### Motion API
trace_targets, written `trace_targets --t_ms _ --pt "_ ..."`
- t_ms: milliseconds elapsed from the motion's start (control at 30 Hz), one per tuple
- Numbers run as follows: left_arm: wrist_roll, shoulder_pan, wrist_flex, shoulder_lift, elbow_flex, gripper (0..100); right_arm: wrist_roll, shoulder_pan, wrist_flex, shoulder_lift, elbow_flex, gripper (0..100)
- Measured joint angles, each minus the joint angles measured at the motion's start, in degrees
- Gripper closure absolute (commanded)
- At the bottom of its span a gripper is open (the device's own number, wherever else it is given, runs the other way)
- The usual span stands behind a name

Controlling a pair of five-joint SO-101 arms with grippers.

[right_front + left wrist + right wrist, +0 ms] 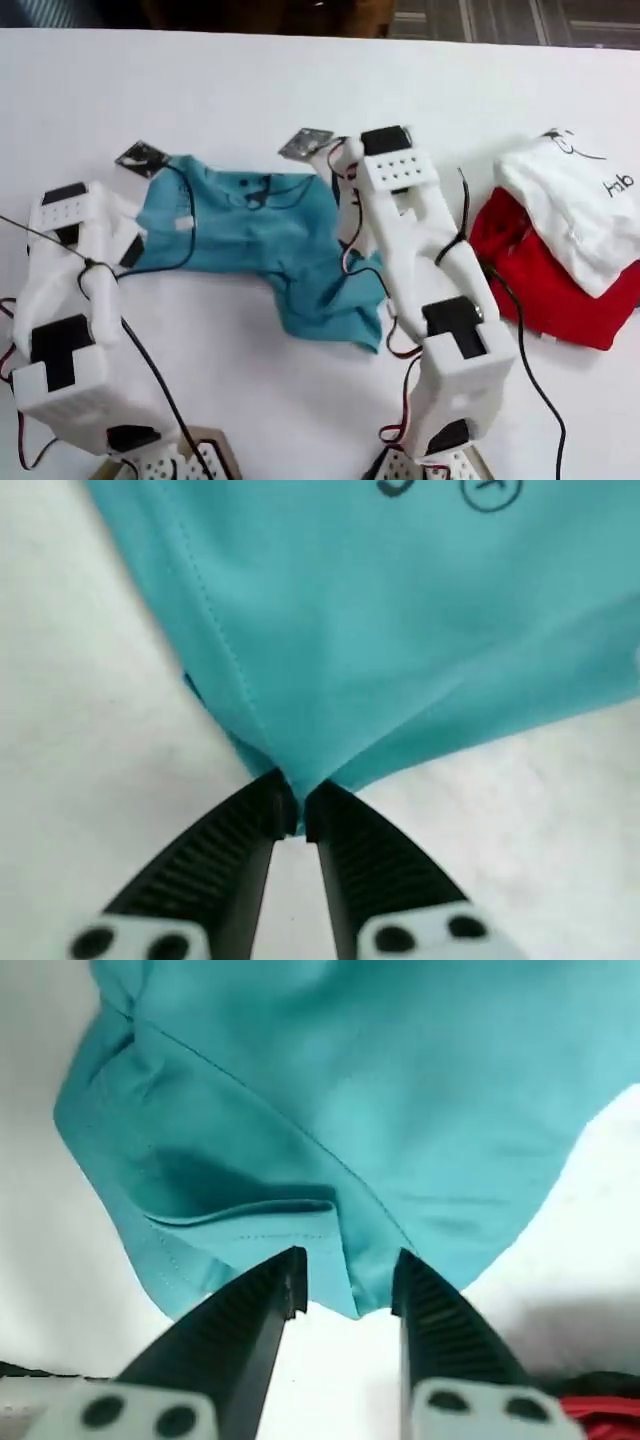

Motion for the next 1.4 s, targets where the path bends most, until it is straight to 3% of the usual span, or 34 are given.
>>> trace_targets --t_ms 533,667,967,1400 --pt "0.00 0.00 0.00 0.00 0.00 97 3.60 0.00 -0.79 10.55 -0.26 83.7" --pt "0.00 0.00 0.00 0.00 0.00 97 3.60 0.00 -1.85 11.78 -0.26 99.1" --pt "1.05 0.00 0.97 0.00 0.00 97 3.60 0.18 -2.02 7.91 -0.26 98.1" --pt "12.84 0.00 18.81 0.00 -19.87 97 3.60 0.00 1.67 -16.09 -0.26 98.1"
